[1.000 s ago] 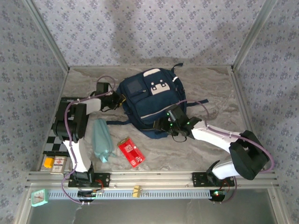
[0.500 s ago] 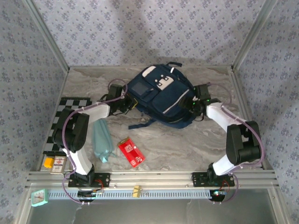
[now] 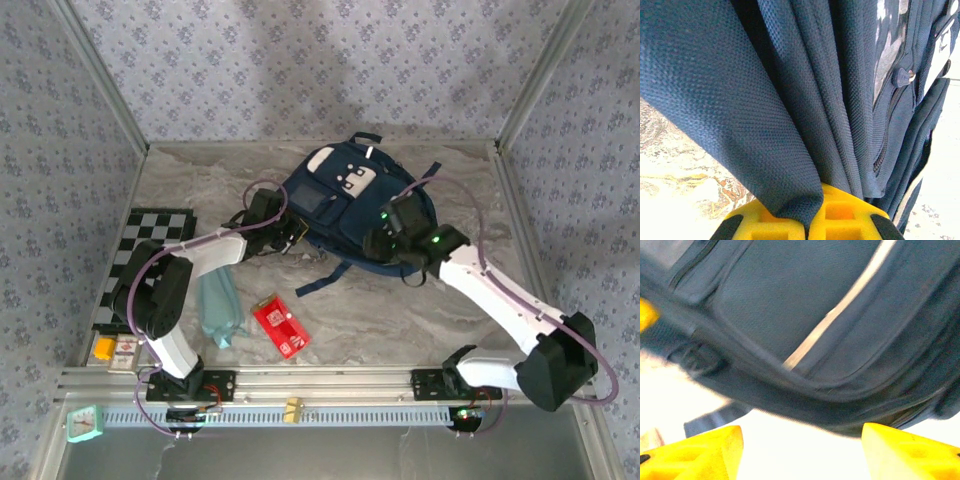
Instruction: Pack books, pencil case, and school supplies into a backpack
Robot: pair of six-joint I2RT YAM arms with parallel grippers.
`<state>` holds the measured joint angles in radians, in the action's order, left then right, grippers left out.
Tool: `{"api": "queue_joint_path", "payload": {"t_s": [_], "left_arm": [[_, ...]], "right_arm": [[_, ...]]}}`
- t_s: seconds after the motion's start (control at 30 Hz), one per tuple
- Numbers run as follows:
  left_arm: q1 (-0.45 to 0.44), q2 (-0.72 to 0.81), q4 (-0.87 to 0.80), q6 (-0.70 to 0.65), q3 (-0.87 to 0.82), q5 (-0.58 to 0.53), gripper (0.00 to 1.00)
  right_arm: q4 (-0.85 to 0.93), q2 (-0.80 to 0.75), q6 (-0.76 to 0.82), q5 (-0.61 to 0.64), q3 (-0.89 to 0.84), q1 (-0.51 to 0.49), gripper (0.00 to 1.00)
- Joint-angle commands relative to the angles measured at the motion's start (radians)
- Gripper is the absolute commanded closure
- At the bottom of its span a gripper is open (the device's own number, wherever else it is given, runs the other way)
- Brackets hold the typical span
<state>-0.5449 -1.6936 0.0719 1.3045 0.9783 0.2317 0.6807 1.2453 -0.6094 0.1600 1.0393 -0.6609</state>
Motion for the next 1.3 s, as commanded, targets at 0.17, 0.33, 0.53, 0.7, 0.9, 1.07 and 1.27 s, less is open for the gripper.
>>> {"api": "queue_joint_path", "payload": {"t_s": [0.17, 0.33, 0.53, 0.7, 0.9, 1.07, 1.27], "left_arm": [[-0.046, 0.094, 0.056, 0.073, -0.008, 0.025, 1.00], [-0.065, 0.127, 0.056, 0.082, -0.020, 0.020, 1.00], [-0.084, 0.143, 0.097, 0.110, -0.039, 0.032, 1.00], [-0.088, 0.146, 0.104, 0.113, -0.036, 0.048, 1.00], [-0.088, 0.153, 0.109, 0.108, -0.037, 0.051, 1.00], [-0.087, 0.163, 0.092, 0.104, -0.040, 0.038, 1.00], [-0.088, 0.162, 0.088, 0.093, -0.027, 0.039, 1.00]], "right_arm": [[-0.073, 0.194, -0.199, 0.137, 0.038, -0.258, 0.50], [-0.194, 0.312, -0.261, 0.119, 0.095, -0.274, 0.59], [-0.283, 0.407, -0.312, 0.160, 0.125, -0.291, 0.65], [-0.218, 0.450, -0.305, 0.316, 0.184, -0.317, 0.67], [-0.178, 0.450, -0.305, 0.427, 0.167, -0.328, 0.71], [-0.138, 0.450, -0.340, 0.458, 0.162, -0.336, 0.73], [-0.228, 0.485, -0.271, 0.440, 0.164, -0.348, 0.67]]}}
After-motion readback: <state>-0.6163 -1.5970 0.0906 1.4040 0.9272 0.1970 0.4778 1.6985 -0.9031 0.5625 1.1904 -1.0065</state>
